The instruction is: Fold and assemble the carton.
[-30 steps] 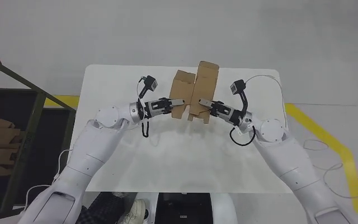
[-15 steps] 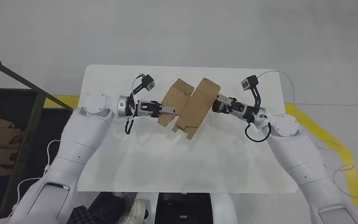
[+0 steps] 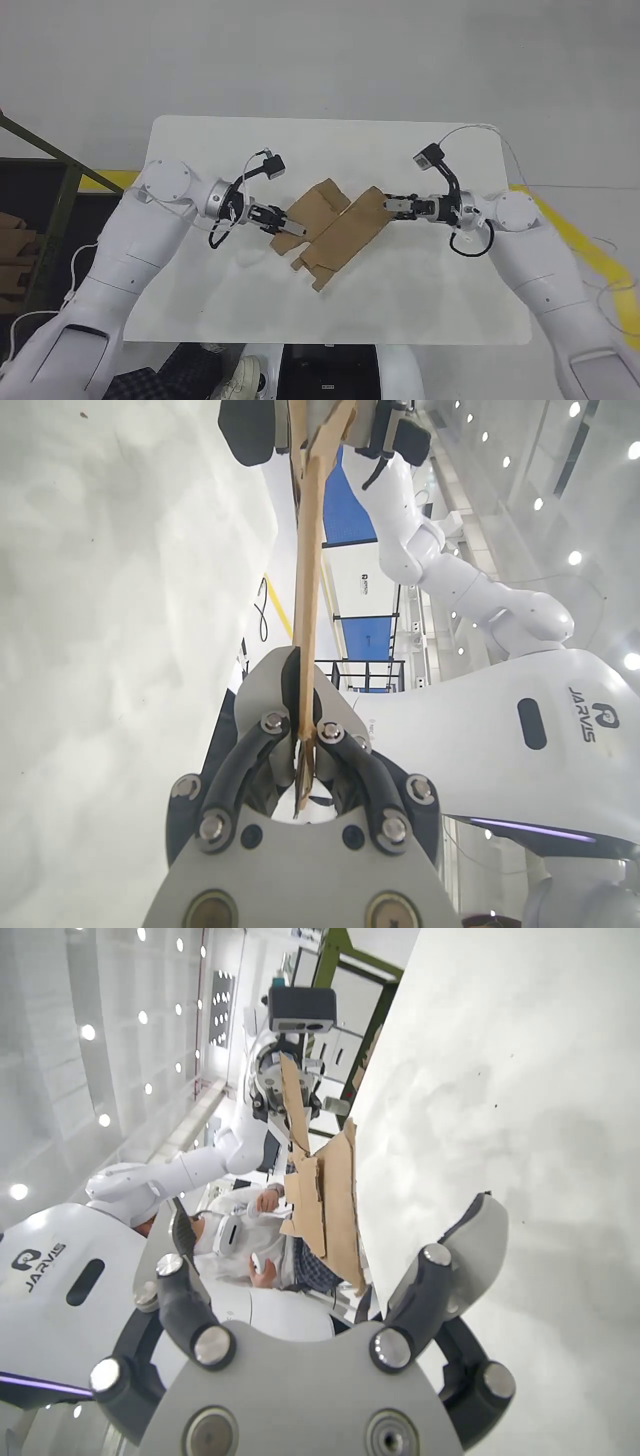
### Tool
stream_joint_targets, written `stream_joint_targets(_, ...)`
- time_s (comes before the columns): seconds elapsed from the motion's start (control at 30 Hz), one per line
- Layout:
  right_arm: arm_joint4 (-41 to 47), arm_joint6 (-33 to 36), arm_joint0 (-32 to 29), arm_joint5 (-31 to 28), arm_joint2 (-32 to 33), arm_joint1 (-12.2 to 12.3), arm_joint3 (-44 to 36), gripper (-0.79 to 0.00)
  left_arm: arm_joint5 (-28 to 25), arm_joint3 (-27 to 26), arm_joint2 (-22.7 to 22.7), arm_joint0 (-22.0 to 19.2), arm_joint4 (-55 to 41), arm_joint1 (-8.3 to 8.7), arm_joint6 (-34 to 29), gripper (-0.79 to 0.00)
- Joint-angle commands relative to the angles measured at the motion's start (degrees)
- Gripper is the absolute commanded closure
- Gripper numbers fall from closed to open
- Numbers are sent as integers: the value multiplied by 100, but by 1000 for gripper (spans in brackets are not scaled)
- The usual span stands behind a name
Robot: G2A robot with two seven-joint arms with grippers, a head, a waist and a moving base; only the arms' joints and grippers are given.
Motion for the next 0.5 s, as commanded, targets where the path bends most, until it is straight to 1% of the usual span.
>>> stream_joint_targets(0.0,-142,10,105,46,-157,2,-44,-785,5,-73,215,-78,-60,146,0,0)
stream_joint_targets(0.2,-49,133,282,168,-515,78,-210,-785,-75,-121,707,-313,-336,473,0,0)
stream_joint_targets(0.33,-29,235,417,270,-804,127,-202,-785,-173,-92,976,-469,-581,627,0,0)
stream_joint_targets(0.47,-31,245,534,279,-1114,186,-221,-785,-188,-82,1181,-607,-765,743,0,0)
